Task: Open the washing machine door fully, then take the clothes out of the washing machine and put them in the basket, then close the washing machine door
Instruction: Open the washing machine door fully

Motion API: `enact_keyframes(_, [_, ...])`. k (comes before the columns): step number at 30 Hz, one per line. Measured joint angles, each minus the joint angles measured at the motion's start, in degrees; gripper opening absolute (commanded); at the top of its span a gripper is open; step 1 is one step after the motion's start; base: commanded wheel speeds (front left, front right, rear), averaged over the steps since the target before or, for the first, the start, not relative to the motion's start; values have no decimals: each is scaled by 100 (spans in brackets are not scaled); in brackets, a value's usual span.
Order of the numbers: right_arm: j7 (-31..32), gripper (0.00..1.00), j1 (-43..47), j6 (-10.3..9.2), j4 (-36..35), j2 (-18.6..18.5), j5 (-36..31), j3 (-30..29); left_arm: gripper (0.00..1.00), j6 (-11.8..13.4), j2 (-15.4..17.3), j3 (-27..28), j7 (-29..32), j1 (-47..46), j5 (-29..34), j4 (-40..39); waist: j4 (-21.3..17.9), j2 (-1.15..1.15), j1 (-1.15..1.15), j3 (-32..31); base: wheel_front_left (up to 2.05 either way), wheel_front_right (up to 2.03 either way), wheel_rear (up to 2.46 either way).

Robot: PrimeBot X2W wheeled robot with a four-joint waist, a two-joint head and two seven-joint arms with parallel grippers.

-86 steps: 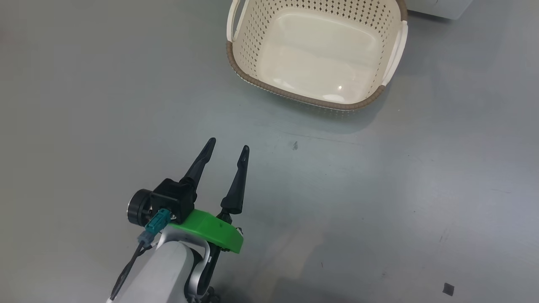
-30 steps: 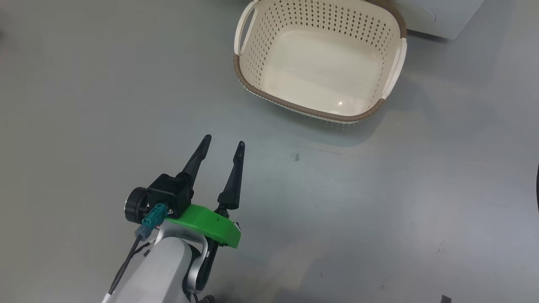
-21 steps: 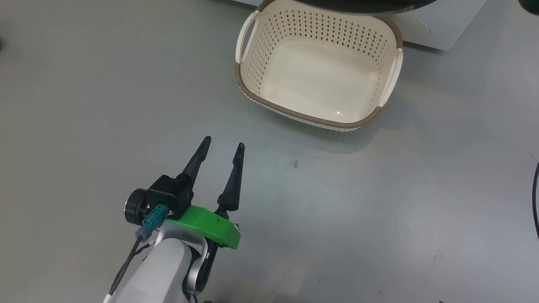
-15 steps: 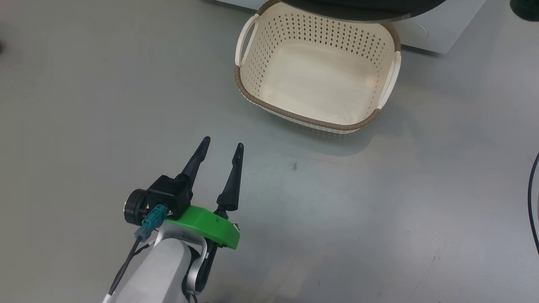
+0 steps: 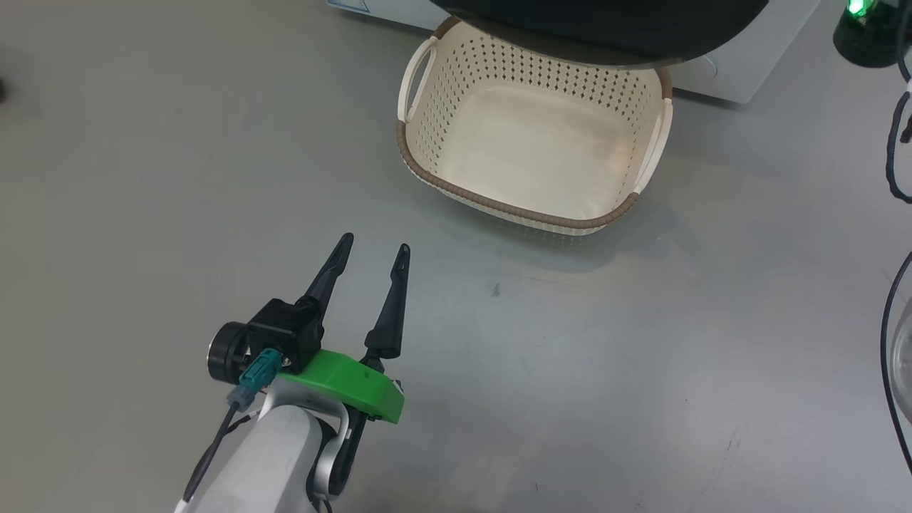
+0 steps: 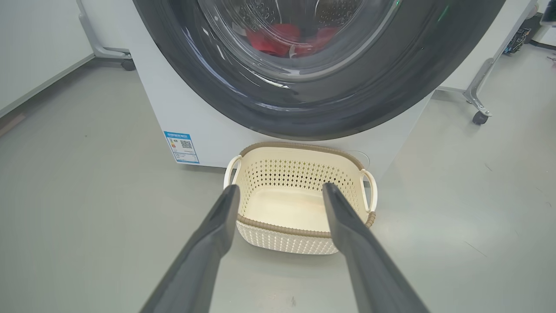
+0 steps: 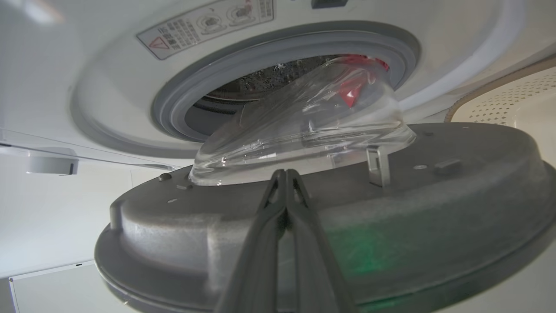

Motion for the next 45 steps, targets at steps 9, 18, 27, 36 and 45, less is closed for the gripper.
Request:
enact_keyframes(9, [58,0,446,18,55,96,75,-11,100,1,0,37,0,96,60,79,-52,0,0,-182,0,0,0])
enact_keyframes(18, [105,0,543,14,67,159,91,7,100,18,1,41,0,119,101,81,-116,0,0,-311,0,0,0])
enact_keyframes(27, [-42,0,587,171,-77,145,91,-90,100,18,1,53,0,203,115,88,-130,0,0,-374,0,0,0])
enact_keyframes(36, [-495,0,1083,902,-318,-57,-480,248,100,21,4,199,0,238,178,127,-222,0,0,-624,0,0,0])
enact_keyframes(45, [-1069,0,1812,1429,-643,-51,-1073,638,100,42,7,350,0,422,312,192,-512,0,0,-922,0,0,0])
